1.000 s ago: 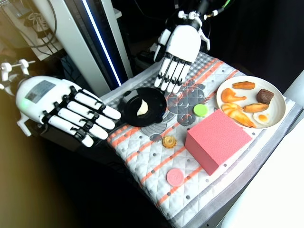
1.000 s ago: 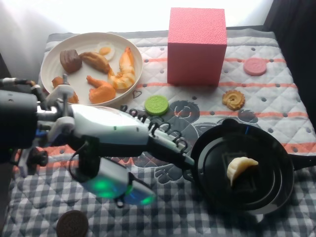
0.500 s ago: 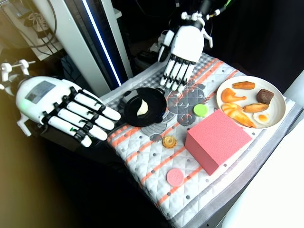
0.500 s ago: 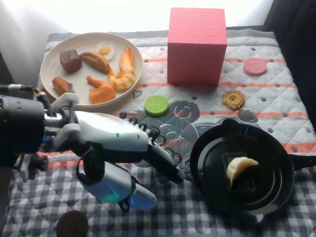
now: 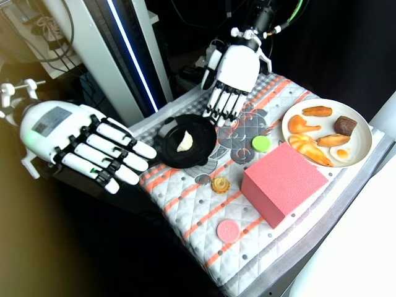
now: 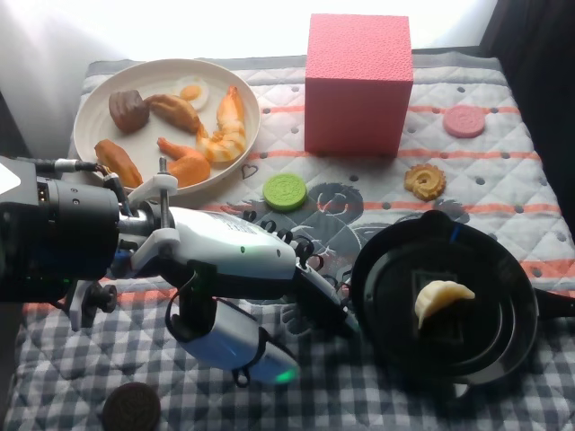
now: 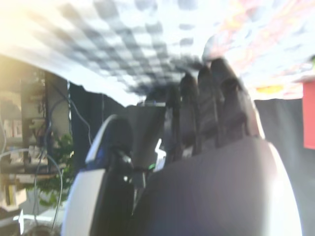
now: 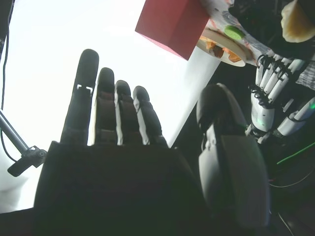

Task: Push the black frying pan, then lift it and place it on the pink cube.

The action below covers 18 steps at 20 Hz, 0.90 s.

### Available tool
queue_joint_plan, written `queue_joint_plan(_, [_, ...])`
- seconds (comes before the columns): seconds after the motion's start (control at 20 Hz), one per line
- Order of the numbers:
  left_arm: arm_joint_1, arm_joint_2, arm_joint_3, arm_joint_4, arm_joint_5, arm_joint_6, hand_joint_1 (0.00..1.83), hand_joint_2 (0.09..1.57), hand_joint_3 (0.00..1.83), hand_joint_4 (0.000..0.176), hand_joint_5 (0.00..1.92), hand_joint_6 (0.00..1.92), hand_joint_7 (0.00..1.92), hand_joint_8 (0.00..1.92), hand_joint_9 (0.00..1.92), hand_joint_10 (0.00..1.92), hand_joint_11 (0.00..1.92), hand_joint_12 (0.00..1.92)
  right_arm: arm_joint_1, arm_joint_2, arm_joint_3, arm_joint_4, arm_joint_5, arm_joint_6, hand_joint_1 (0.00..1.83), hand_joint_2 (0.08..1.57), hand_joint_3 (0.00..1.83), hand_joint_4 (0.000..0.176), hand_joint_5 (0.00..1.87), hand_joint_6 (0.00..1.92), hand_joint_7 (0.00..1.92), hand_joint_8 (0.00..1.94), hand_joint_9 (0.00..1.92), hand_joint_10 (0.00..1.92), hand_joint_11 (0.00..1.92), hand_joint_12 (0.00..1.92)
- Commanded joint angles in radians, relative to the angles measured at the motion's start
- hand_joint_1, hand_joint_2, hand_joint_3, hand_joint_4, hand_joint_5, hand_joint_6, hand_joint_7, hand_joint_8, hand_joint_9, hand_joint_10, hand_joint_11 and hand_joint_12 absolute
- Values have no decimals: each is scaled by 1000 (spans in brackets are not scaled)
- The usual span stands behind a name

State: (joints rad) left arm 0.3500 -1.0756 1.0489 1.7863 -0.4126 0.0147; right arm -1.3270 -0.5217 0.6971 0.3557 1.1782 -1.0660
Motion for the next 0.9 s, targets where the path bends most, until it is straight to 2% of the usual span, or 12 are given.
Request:
queue_joint_plan(0.0, [-6, -2, -1, -35, -20, -2, 642, 1297, 0, 0, 477, 257, 523, 116, 404, 175, 0, 946, 1, 2, 5, 11, 124, 6, 357, 1300, 0, 0, 0, 0, 42, 9, 0, 378, 0, 1487])
queue_joint_plan(0.15, [-12, -7, 0, -35, -20, 5, 614, 1332, 0, 0, 250, 987, 487, 337, 334, 514, 0, 940, 1, 1, 5, 11, 124, 6, 342, 1304, 0, 0, 0, 0, 29, 2, 0, 394, 0, 1470])
queue_joint_plan(0.2, [-16, -11, 2, -34, -20, 8, 654, 1415, 0, 116, 395, 1617, 483, 454, 332, 625, 0, 1029, 1, 1, 5, 11, 124, 6, 341, 1310, 2, 0, 0, 0, 39, 5, 0, 418, 0, 1484])
queue_joint_plan(0.25, [-18, -11, 3, -34, -19, 9, 634, 1446, 0, 146, 400, 1782, 431, 609, 309, 726, 0, 1115, 1, 1, 5, 11, 124, 6, 340, 1309, 1, 0, 0, 0, 40, 5, 0, 423, 0, 1487])
queue_joint_plan(0.3, [-19, -11, 3, -31, -16, 10, 533, 1386, 0, 4, 219, 1401, 362, 733, 264, 781, 0, 1111, 1, 1, 5, 11, 124, 6, 351, 1311, 1, 0, 0, 0, 44, 5, 0, 450, 0, 1506])
queue_joint_plan(0.35, [-18, -10, 4, -29, -14, 10, 628, 1419, 0, 140, 386, 1705, 324, 851, 231, 866, 0, 1122, 1, 1, 5, 11, 124, 6, 360, 1311, 1, 0, 0, 0, 48, 5, 0, 441, 0, 1492])
queue_joint_plan(0.4, [-18, -7, 4, -27, -6, 10, 624, 1441, 0, 167, 400, 1794, 303, 897, 197, 904, 0, 1102, 1, 1, 5, 11, 124, 6, 356, 1309, 0, 0, 0, 0, 53, 6, 0, 448, 0, 1481])
queue_joint_plan(0.5, [-20, -6, 6, -24, 1, 10, 745, 1448, 0, 29, 428, 1792, 314, 885, 169, 913, 0, 1014, 0, 0, 5, 11, 124, 7, 343, 1309, 0, 0, 0, 0, 62, 8, 0, 447, 0, 1471])
queue_joint_plan(0.55, [-25, -9, 6, -14, 4, 10, 817, 1416, 0, 0, 473, 1728, 392, 831, 222, 874, 0, 967, 0, 0, 5, 11, 124, 8, 342, 1308, 0, 0, 0, 0, 65, 9, 0, 448, 0, 1472])
queue_joint_plan(0.6, [-26, -11, 7, -8, 4, 10, 789, 1420, 1, 17, 463, 1745, 364, 799, 201, 847, 0, 854, 0, 0, 5, 11, 124, 8, 343, 1308, 0, 0, 0, 0, 72, 12, 0, 444, 0, 1473])
queue_joint_plan(0.75, [-28, -20, 9, -9, 0, 10, 738, 1414, 0, 93, 463, 1745, 342, 767, 211, 863, 0, 979, 0, 0, 7, 11, 124, 8, 331, 1310, 1, 0, 0, 0, 51, 2, 0, 485, 0, 1479])
queue_joint_plan(0.85, [-31, -29, 10, -12, -7, 17, 724, 1419, 0, 101, 455, 1755, 304, 791, 175, 830, 0, 857, 0, 0, 7, 11, 124, 8, 337, 1305, 0, 0, 0, 0, 54, 4, 0, 461, 0, 1472])
